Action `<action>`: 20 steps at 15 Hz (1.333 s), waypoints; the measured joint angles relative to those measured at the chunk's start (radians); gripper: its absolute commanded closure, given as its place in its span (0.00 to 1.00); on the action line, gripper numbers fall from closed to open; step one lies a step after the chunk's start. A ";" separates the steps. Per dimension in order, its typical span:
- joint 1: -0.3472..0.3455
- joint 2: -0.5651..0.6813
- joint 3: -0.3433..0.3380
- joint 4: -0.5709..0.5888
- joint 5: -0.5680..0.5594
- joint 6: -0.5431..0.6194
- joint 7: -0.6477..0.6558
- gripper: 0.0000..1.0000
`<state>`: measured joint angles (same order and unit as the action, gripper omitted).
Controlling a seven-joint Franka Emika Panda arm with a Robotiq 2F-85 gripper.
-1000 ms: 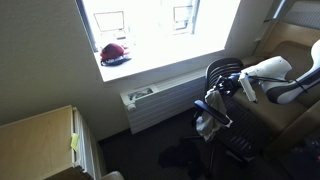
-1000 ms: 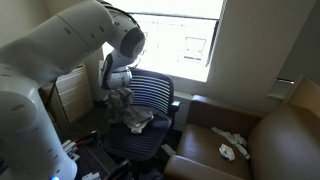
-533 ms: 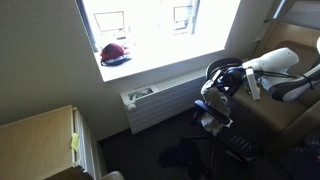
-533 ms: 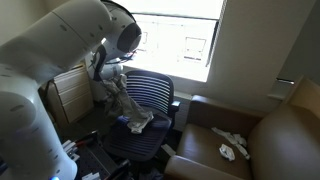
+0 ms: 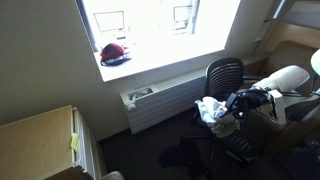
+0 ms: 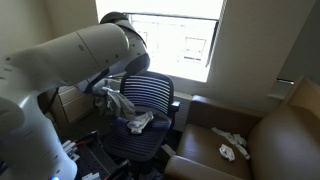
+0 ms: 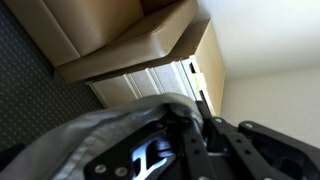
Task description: Hang the brown clothing on the armrest of the black chair
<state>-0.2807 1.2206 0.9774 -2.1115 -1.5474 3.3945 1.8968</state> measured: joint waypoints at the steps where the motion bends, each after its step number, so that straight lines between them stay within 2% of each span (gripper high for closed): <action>1: -0.003 0.033 -0.008 -0.001 -0.008 0.000 -0.001 0.74; 2: -0.006 0.054 -0.008 -0.001 -0.011 0.000 -0.002 0.70; 3: -0.007 0.062 -0.008 -0.001 -0.012 0.001 -0.002 0.93; 4: -0.007 0.063 -0.007 0.000 -0.012 0.001 -0.002 0.94; 5: -0.006 0.063 -0.008 0.006 -0.010 -0.002 -0.005 0.99; 8: -0.002 0.063 -0.013 0.088 -0.006 -0.022 -0.072 1.00; 10: 0.029 0.049 -0.027 0.150 0.072 -0.018 -0.193 0.99; 13: 0.130 0.029 -0.060 0.261 0.071 -0.032 -0.242 0.99; 15: 0.217 0.004 -0.097 0.307 0.216 -0.034 -0.396 0.99; 16: 0.259 -0.013 -0.121 0.334 0.238 -0.034 -0.430 0.99; 18: 0.340 -0.057 -0.189 0.403 0.245 -0.016 -0.430 0.99; 20: 0.410 -0.106 -0.280 0.479 0.322 0.066 -0.427 0.99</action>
<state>0.1298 1.1151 0.6975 -1.6322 -1.2257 3.4601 1.4693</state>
